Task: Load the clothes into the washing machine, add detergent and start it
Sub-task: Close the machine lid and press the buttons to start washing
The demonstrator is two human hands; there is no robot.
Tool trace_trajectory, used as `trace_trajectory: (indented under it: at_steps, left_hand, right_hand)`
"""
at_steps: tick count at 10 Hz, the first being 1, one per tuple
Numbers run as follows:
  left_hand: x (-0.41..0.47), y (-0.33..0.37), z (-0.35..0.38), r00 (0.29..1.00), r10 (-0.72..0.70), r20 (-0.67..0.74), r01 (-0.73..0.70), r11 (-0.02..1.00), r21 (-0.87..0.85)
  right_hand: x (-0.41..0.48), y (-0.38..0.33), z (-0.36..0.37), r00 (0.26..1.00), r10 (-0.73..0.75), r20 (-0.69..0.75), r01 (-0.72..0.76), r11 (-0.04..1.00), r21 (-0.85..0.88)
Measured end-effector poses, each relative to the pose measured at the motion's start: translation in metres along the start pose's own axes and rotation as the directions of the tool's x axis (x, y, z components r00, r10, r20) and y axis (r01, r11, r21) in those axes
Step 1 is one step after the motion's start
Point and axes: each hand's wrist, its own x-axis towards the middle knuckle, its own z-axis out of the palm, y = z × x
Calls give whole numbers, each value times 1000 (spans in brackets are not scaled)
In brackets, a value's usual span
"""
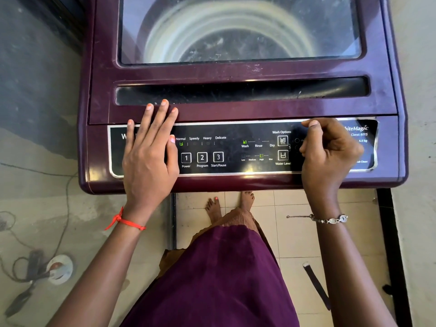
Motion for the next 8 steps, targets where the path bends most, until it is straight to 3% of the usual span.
trace_trajectory:
  at_steps: [8]
  left_hand:
    - [0,0,-1,1000,0,-2,0,1000,0]
  right_hand:
    - [0,-4,1,999,-40,1,40,996,-79]
